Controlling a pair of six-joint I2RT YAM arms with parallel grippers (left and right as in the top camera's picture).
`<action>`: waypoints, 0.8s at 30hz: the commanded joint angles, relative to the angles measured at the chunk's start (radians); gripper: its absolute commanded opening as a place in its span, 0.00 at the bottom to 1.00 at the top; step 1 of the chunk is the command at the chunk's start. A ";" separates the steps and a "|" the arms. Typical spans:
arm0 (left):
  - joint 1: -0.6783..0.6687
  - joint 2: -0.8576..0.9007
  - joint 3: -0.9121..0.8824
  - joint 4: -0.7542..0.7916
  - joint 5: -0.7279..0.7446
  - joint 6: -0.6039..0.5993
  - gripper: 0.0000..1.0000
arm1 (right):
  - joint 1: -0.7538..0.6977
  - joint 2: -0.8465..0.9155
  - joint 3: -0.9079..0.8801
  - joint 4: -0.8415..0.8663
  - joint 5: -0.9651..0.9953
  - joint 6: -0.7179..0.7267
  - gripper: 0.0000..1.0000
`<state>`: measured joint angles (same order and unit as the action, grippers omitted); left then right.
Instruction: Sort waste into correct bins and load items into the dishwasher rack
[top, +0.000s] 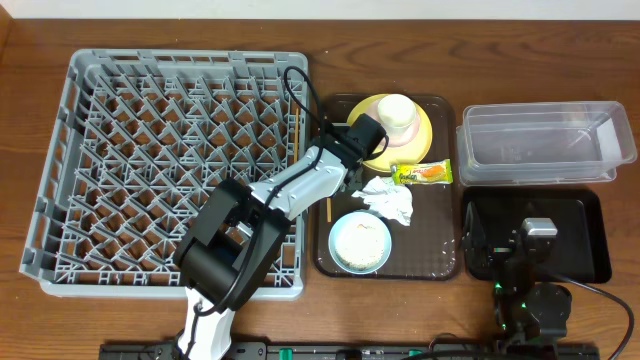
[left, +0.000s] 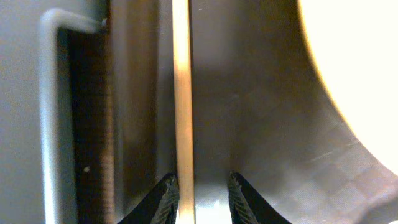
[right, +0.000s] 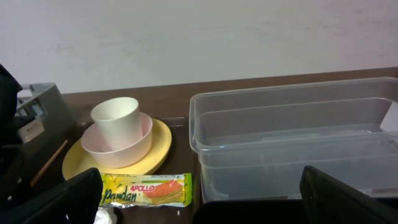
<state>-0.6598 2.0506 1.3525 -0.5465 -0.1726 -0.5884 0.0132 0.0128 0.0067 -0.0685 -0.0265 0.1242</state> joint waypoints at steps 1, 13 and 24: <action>0.002 0.047 -0.008 0.012 0.072 -0.016 0.29 | -0.014 0.001 -0.002 -0.003 -0.001 -0.010 0.99; 0.002 0.044 -0.007 0.032 0.082 0.015 0.25 | -0.014 0.001 -0.001 -0.003 -0.001 -0.010 0.99; -0.016 0.044 -0.023 0.033 0.083 0.007 0.19 | -0.014 0.001 -0.001 -0.003 -0.001 -0.010 0.99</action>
<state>-0.6670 2.0525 1.3525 -0.5068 -0.1108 -0.5835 0.0132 0.0128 0.0067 -0.0685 -0.0265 0.1242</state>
